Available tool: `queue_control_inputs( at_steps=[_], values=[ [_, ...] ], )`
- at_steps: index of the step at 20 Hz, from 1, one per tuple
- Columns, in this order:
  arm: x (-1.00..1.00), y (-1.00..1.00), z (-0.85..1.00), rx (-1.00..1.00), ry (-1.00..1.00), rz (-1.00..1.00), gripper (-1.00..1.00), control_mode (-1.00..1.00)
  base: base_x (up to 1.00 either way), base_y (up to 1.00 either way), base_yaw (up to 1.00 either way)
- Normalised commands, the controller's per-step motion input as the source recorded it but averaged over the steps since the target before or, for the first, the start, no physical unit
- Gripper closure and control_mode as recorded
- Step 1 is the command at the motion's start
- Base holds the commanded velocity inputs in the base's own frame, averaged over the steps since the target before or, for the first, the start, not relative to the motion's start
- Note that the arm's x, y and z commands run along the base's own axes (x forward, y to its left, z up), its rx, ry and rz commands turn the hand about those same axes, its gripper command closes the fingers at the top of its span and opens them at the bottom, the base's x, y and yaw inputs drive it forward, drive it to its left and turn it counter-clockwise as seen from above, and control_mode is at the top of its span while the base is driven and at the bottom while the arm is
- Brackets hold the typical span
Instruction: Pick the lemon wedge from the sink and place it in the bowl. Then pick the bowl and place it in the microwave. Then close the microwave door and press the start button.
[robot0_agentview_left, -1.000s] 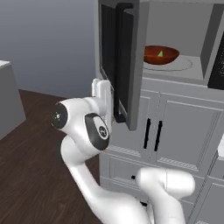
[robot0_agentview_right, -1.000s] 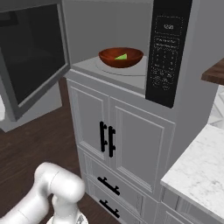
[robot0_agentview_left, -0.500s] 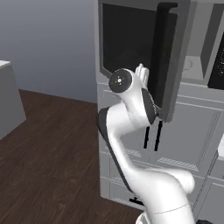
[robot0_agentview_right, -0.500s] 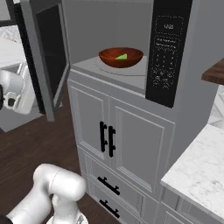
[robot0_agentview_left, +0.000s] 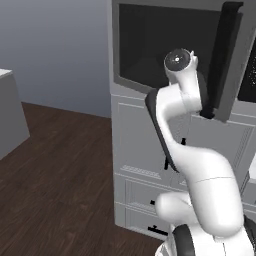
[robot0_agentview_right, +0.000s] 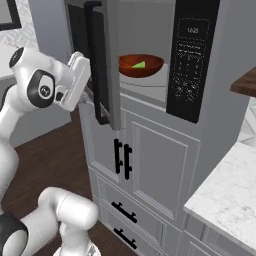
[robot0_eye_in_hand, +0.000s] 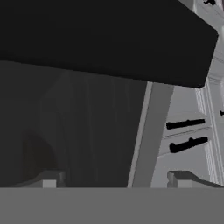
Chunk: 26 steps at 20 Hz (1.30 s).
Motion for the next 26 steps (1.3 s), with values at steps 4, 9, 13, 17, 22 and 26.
queue_control_inputs(
  at_steps=[4,9,13,17,22,26],
  values=[
    [0.91,-0.71,0.13,0.06,0.00,-0.05,-1.00,-1.00,0.00,0.00,0.00],
    [0.72,-0.44,0.00,0.01,-0.06,-0.01,-1.00,-1.00,0.00,0.00,0.00],
    [0.79,-0.40,-0.02,0.00,-0.10,0.00,-1.00,-1.00,0.00,0.00,0.00],
    [0.67,-0.38,-0.06,0.00,-0.11,0.00,-1.00,-1.00,0.00,0.00,0.00],
    [0.73,-0.29,-0.16,0.00,-0.10,0.00,-1.00,-1.00,0.00,0.00,0.00],
    [-0.21,0.00,-0.04,0.00,-0.20,0.00,-1.00,-1.00,0.00,0.00,0.00]
  ],
)
